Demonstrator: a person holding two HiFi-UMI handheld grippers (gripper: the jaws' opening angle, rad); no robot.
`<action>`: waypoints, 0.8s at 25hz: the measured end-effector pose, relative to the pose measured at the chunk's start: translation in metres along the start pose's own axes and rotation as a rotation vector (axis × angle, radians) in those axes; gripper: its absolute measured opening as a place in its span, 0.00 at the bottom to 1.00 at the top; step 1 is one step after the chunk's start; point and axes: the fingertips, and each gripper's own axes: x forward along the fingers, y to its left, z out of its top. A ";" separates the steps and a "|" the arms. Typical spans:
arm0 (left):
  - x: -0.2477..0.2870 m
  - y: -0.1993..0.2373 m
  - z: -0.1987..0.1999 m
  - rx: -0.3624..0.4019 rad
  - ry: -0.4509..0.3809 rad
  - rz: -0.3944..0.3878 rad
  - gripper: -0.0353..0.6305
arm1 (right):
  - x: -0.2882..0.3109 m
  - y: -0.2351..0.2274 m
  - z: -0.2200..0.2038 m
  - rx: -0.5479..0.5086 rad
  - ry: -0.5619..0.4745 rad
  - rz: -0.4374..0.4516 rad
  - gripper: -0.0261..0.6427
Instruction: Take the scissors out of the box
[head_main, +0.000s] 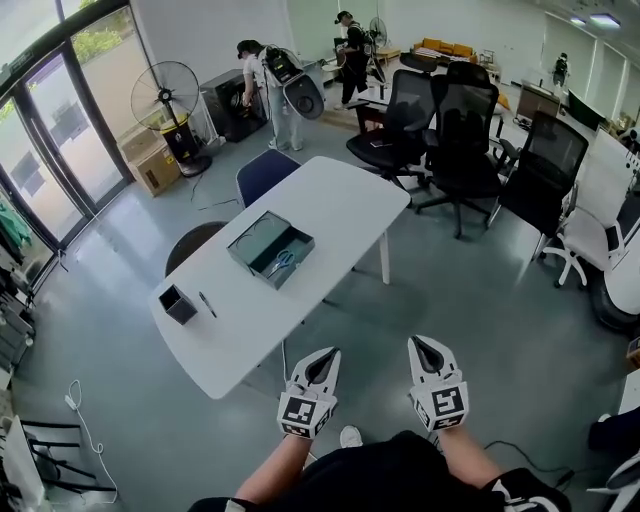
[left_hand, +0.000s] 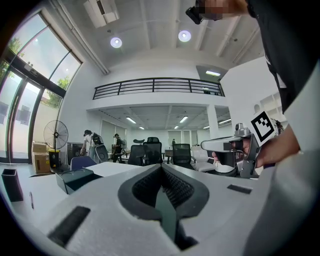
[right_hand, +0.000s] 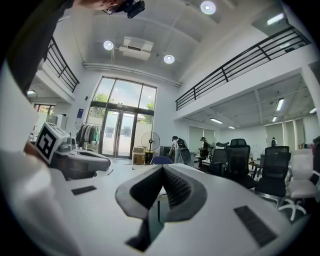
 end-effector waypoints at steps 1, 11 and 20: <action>-0.002 0.005 -0.003 -0.003 0.004 0.002 0.07 | 0.003 0.003 -0.002 0.001 0.006 -0.005 0.05; 0.020 0.036 -0.015 -0.033 0.029 0.035 0.07 | 0.046 -0.010 -0.015 0.018 0.046 0.026 0.05; 0.093 0.070 -0.006 -0.022 0.034 0.098 0.07 | 0.123 -0.067 -0.006 0.016 0.012 0.103 0.05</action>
